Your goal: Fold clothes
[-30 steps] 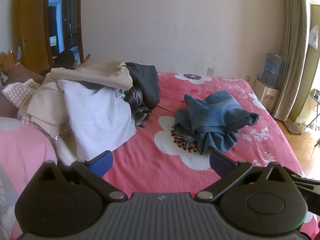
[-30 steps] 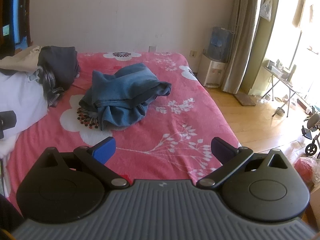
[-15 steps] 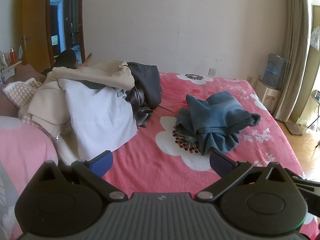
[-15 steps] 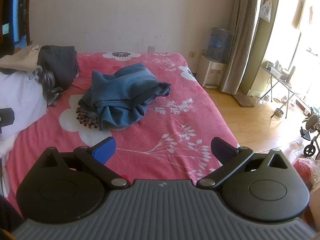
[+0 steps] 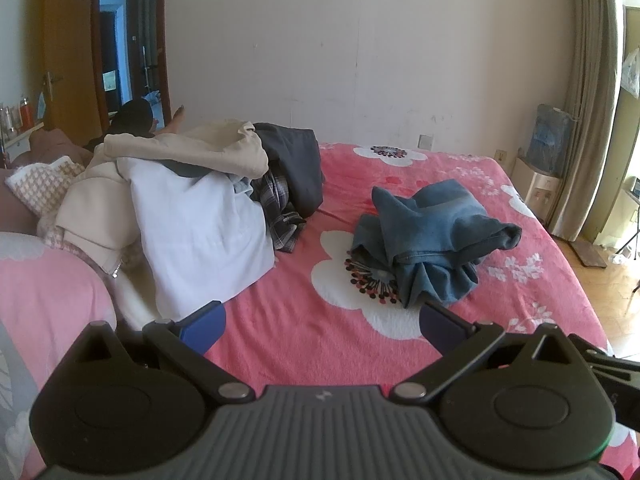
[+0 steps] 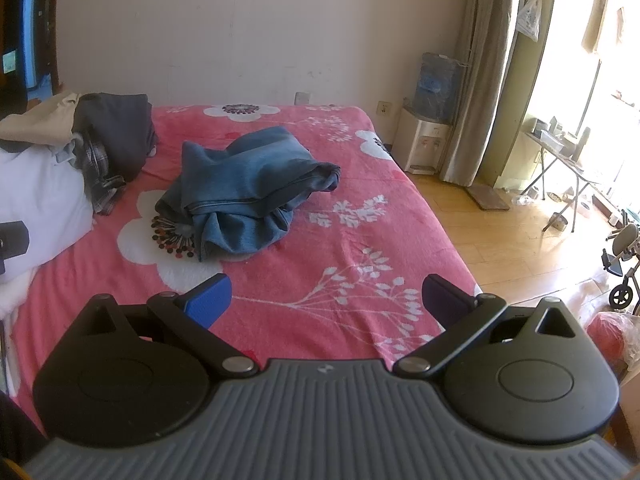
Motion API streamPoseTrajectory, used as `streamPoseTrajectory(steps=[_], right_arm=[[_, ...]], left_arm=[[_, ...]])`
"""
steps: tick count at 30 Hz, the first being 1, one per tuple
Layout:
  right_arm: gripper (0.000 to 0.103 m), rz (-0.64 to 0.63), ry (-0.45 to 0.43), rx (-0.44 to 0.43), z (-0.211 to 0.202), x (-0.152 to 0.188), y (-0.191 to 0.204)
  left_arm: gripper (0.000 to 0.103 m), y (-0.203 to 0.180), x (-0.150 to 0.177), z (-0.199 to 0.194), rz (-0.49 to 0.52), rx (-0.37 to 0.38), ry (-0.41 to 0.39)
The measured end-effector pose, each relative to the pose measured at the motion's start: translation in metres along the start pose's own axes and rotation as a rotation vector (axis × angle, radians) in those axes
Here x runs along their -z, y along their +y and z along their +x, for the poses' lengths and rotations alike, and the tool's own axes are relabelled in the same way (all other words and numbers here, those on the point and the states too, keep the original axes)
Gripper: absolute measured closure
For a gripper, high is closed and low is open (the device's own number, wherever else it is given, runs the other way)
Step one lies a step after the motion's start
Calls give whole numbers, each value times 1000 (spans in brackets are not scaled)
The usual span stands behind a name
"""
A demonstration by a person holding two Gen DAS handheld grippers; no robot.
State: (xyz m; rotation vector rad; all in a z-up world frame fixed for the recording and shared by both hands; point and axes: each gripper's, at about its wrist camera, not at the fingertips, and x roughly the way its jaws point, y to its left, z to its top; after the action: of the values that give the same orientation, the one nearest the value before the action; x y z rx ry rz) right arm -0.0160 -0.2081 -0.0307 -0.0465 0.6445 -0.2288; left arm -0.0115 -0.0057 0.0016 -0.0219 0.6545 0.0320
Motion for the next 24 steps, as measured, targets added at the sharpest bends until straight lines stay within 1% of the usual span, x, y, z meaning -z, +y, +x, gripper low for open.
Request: streamPoseTrajectory(steps=[7,14,24], right_arm=[[1,-3,13,1,4,1,1],[1,-4,19,0,13,-4,2],[1,3,32,-5,31,-13,2]], left_arm=[[0,3,1,4,-15,2,0],[0,2,-2,13,-7,-6,14],[0,-6,-15,31,-15,-9,13]])
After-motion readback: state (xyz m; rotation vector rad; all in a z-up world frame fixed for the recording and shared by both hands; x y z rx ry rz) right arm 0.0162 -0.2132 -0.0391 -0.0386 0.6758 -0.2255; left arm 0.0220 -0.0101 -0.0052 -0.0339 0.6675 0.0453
